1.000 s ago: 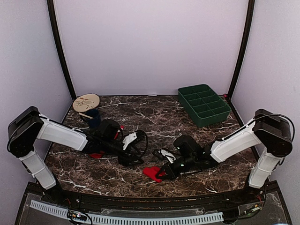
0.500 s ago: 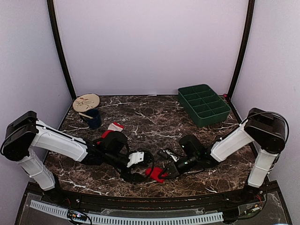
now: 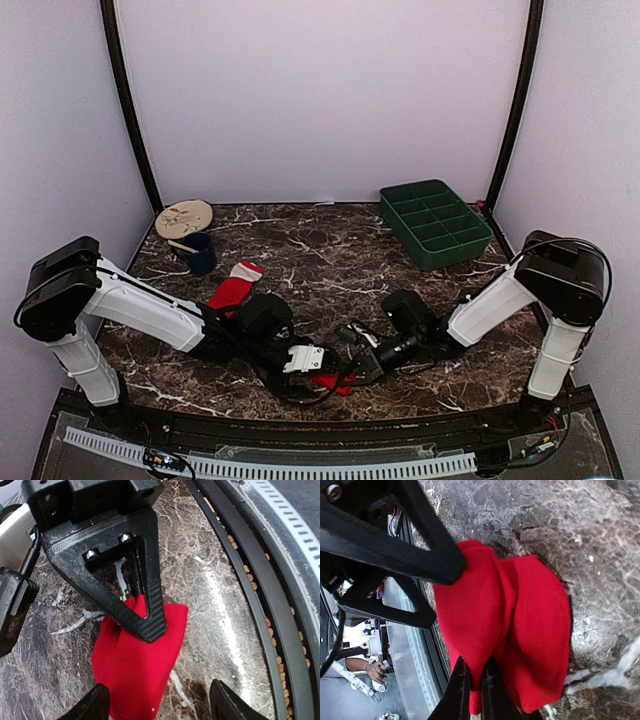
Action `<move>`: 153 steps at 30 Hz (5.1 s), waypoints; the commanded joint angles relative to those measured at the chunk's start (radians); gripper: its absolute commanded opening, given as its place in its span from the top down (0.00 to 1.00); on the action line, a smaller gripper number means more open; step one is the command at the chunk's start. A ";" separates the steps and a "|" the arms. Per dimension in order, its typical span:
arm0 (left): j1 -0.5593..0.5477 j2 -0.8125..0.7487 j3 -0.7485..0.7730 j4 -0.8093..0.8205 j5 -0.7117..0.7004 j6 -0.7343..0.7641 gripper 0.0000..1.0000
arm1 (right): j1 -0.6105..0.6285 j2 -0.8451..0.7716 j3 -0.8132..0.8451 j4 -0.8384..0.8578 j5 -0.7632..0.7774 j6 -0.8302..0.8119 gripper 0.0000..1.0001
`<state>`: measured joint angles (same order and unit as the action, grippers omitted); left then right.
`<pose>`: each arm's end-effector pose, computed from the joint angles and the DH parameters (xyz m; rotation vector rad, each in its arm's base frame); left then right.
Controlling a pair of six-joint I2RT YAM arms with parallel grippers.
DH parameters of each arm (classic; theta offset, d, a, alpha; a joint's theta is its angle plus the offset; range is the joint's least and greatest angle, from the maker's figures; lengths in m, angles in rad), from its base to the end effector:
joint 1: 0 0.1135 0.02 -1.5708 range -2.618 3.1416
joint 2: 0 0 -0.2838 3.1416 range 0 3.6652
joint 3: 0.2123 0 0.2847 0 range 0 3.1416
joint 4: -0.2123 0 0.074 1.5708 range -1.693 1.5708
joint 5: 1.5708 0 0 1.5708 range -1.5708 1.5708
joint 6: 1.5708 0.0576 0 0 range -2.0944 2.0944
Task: Roll the socks
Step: Pick up the sock from the center of the board, then move the bin to the center of the board.
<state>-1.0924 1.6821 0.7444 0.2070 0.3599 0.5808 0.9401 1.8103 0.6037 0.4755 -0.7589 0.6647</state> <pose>0.1476 -0.3287 0.1213 1.8570 1.4208 -0.6735 0.1618 0.2888 0.0732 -0.8252 2.5422 1.5739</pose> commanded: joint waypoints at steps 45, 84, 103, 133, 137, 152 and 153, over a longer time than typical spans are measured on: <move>-0.042 0.254 0.261 -0.295 0.081 0.226 0.82 | -0.041 -0.013 0.040 -0.163 -0.068 -0.058 1.00; 0.167 0.194 0.371 -0.343 0.403 -0.109 1.00 | -0.074 -0.511 0.096 -0.647 0.616 -0.123 0.64; 0.353 0.256 0.726 -0.250 0.353 -0.381 1.00 | -0.367 -0.461 0.446 -0.992 1.290 -0.029 0.70; 0.399 0.213 0.662 -0.139 0.320 -0.457 1.00 | -0.592 0.060 0.828 -1.157 1.204 0.319 0.69; 0.406 0.211 0.660 -0.136 0.325 -0.456 1.00 | -0.605 0.096 0.850 -1.158 1.195 0.322 0.68; 0.429 0.190 0.660 -0.118 0.296 -0.480 1.00 | -0.615 0.159 0.821 -1.102 1.080 0.277 0.89; 0.429 0.187 0.661 -0.117 0.289 -0.485 1.00 | -0.613 0.154 0.810 -1.097 1.070 0.278 0.91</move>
<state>-0.6735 1.9450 1.4143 0.0597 0.6643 0.1165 0.3195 1.9419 1.4502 -0.6151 0.3798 0.9924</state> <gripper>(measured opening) 0.120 0.124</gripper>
